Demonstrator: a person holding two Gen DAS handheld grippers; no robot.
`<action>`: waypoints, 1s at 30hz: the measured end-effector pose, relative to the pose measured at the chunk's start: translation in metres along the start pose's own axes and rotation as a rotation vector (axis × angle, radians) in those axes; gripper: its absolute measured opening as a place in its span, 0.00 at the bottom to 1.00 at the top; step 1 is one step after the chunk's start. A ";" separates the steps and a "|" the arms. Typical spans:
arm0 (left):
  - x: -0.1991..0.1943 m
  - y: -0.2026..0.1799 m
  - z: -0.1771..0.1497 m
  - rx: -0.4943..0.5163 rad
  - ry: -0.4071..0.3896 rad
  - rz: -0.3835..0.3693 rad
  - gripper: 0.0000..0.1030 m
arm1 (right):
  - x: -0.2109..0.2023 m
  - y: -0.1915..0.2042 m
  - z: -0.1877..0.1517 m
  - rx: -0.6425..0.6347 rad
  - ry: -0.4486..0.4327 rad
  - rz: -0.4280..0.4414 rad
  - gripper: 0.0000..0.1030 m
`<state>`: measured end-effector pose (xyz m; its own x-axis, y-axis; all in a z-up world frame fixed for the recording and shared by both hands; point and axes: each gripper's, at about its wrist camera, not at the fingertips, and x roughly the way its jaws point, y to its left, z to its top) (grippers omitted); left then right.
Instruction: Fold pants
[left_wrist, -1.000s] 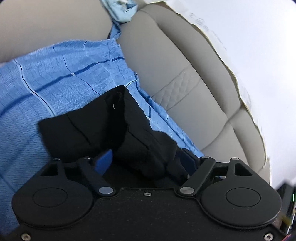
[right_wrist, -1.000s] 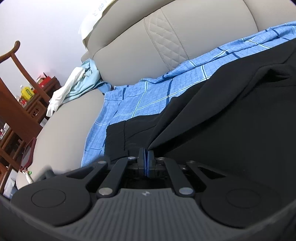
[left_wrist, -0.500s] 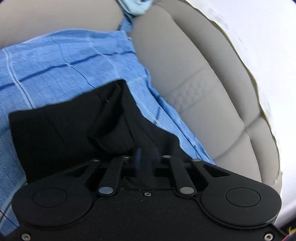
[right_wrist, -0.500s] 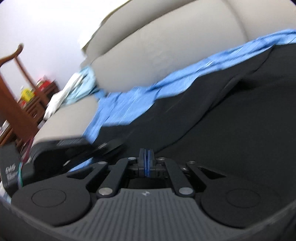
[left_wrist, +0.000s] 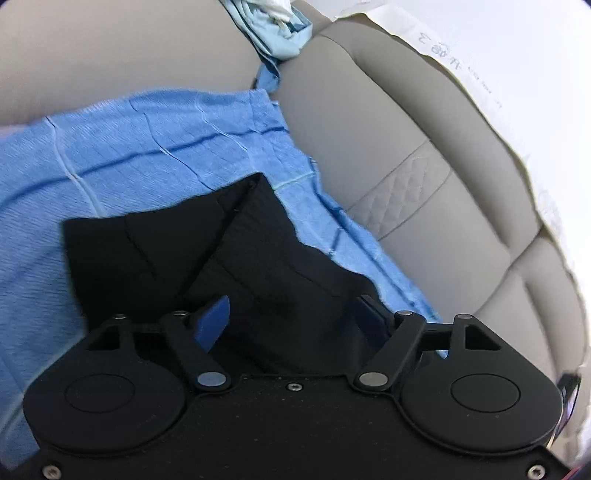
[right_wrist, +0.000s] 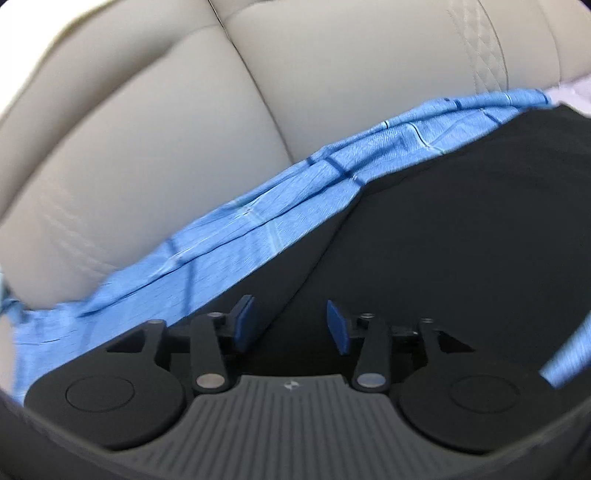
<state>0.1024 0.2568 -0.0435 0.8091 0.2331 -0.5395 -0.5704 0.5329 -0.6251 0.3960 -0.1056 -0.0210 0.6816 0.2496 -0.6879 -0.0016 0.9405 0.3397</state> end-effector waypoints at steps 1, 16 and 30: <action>-0.010 0.001 -0.004 0.008 -0.025 0.023 0.79 | 0.012 0.004 0.001 -0.034 -0.011 -0.041 0.66; 0.002 -0.002 -0.021 -0.013 -0.023 0.049 0.81 | 0.053 0.018 0.011 -0.120 -0.071 -0.079 0.09; 0.033 -0.008 -0.003 -0.067 -0.127 0.177 0.12 | -0.001 -0.031 0.011 0.090 -0.106 0.133 0.02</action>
<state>0.1333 0.2575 -0.0583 0.7043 0.4209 -0.5716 -0.7099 0.4203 -0.5652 0.4034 -0.1373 -0.0242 0.7526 0.3406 -0.5635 -0.0349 0.8752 0.4825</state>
